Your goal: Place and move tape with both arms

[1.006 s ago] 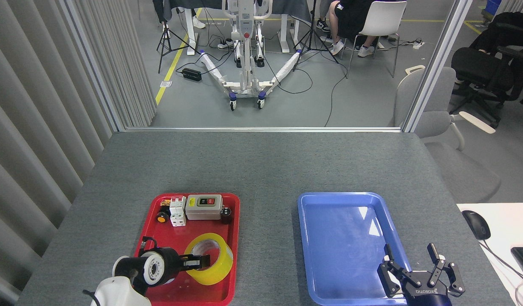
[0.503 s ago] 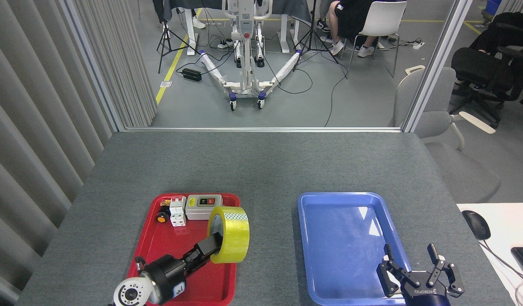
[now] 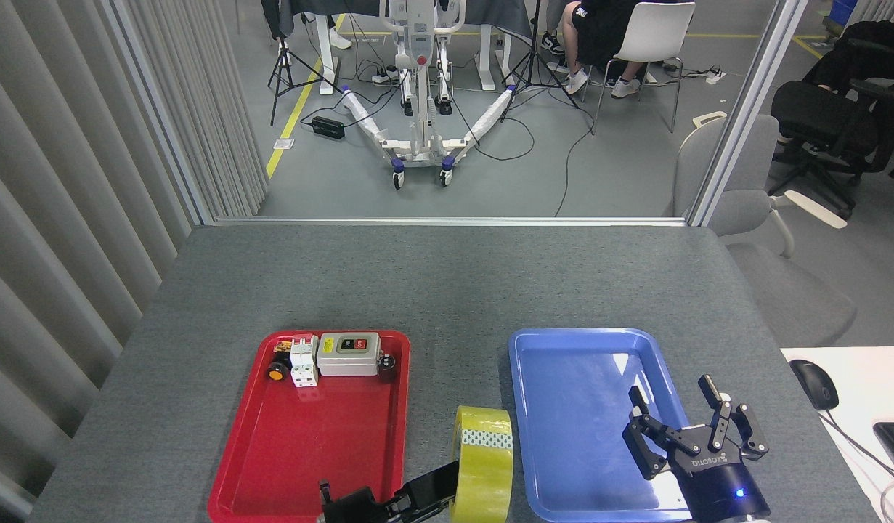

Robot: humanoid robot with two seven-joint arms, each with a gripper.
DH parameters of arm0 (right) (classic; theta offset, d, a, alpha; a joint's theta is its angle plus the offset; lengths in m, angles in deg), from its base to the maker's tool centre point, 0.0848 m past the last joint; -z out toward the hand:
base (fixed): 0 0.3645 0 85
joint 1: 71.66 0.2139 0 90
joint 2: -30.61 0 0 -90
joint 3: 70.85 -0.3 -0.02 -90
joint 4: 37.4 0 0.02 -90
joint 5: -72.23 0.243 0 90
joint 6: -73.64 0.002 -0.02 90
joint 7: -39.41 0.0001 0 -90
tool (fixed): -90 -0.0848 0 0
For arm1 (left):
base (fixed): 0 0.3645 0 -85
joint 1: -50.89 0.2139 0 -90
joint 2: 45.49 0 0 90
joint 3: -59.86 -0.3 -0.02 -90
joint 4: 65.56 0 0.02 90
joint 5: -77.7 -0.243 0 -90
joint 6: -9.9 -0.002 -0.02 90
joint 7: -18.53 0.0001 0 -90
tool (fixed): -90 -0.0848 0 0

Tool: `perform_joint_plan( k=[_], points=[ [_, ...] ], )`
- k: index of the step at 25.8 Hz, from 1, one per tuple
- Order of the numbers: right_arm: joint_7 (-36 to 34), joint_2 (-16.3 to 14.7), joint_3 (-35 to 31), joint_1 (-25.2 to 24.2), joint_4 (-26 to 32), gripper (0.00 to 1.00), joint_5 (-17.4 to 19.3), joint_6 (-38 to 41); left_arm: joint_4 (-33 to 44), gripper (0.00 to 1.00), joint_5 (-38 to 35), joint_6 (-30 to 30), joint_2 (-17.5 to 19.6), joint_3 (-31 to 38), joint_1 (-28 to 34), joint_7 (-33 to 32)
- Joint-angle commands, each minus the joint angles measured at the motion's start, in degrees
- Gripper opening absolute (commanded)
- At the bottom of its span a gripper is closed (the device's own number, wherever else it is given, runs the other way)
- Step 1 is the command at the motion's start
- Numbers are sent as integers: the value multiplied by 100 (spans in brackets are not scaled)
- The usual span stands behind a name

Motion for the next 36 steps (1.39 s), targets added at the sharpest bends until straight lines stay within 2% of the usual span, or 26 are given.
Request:
perform_joint_plan(
  k=[1,4,5,6,8,12,16,19,25,33,36],
  points=[
    [63,-40,-340,24,-107,100,833,1458,-132,0,41,82,-2,-112,18,0],
    [432,-172,-551,68,-590,100,1404,3041,-255,0,41,178,-11,-121,9,-8],
    [529,-418,-498,209,-713,100,1642,3525,-290,0,41,266,-11,-121,9,-8],
    [564,-796,-402,332,-792,100,1923,3762,-326,0,41,328,-11,-121,9,-8],
    [573,-1289,179,507,-915,100,2389,3762,-361,0,41,381,-11,-121,9,-8],
    [581,-1710,1663,1351,-959,99,2529,3762,-361,0,41,389,-2,-113,9,-17],
    [573,-2124,2376,1571,-775,99,2538,3762,-352,0,41,425,6,-112,18,-26],
    [590,-2176,2472,1615,-722,99,2538,3762,-352,0,41,433,24,-104,44,-35],
    [783,-1992,2701,1729,-625,98,2538,3762,-352,0,41,521,94,-86,80,-43],
    [836,-1974,2824,1720,-327,98,2538,3762,-396,0,41,556,130,-60,88,-43],
    [915,-1790,2833,1747,-335,98,2547,3762,-396,0,41,556,130,-60,88,-35]
  ],
)
